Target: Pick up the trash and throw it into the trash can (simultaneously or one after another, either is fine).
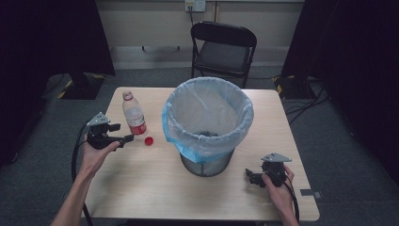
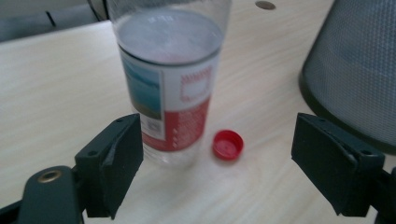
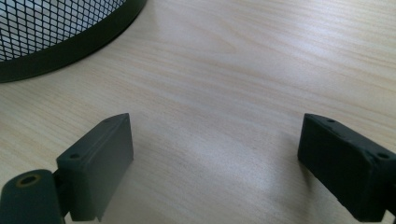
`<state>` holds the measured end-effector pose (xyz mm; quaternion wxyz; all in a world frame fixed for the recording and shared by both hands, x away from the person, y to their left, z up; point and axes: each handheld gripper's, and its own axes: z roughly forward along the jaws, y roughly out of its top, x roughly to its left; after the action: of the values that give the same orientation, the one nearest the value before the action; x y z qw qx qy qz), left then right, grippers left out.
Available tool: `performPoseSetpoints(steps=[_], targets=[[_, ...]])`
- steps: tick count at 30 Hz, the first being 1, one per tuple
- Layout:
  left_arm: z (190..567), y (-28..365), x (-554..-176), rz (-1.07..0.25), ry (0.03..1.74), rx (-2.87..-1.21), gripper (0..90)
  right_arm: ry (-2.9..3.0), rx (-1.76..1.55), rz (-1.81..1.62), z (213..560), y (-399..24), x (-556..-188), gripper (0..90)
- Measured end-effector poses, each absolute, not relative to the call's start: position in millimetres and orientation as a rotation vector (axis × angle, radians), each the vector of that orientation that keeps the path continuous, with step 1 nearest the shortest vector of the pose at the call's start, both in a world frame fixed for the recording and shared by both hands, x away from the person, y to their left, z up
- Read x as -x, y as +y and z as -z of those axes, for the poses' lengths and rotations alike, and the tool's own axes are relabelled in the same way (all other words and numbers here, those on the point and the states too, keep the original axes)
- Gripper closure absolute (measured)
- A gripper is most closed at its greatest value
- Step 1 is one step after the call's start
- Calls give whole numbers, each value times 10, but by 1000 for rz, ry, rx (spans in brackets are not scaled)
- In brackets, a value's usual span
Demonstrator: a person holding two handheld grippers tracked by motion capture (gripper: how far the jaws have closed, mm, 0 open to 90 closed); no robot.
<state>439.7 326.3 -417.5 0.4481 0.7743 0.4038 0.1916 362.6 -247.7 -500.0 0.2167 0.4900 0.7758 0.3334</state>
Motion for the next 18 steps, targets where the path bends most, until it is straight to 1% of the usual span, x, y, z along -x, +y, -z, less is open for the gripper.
performPoseSetpoints(steps=[1, 4, 5, 6, 7, 10, 12, 13, 18], targets=[[4158, 3271, -4432, -481, 991, -1939, 166, 2149, -1358, -920, 4999, -2477, -3625, 94], [4142, 3284, -4500, -465, 996, -1926, 159, 2149, -1358, -920, 4999, -2477, -3625, 94], [4137, 3287, -4555, -483, 992, -1917, 159, 2149, -1358, -920, 4999, -2477, -3625, 94], [4137, 3287, -4555, -483, 992, -1917, 159, 2149, -1358, -920, 4999, -2477, -3625, 94], [4141, 3278, -4638, -461, 990, -1945, 159, 2149, -1358, -921, 5000, -2477, -3625, 94], [4155, 3253, -4692, -463, 991, -1931, 160, 2149, -1358, -921, 4999, -2477, -3625, 94], [4193, 3245, -4748, -481, 989, -1918, 157, 2149, -1358, -920, 4999, -2477, -3625, 94], [4257, 3239, -4807, -456, 1013, -1904, 158, 2149, -1358, -920, 4999, -2477, -3625, 95], [4371, 3207, -4902, -444, 1037, -1911, 159, 2149, -1357, -924, 5000, -2477, -3626, 94]])
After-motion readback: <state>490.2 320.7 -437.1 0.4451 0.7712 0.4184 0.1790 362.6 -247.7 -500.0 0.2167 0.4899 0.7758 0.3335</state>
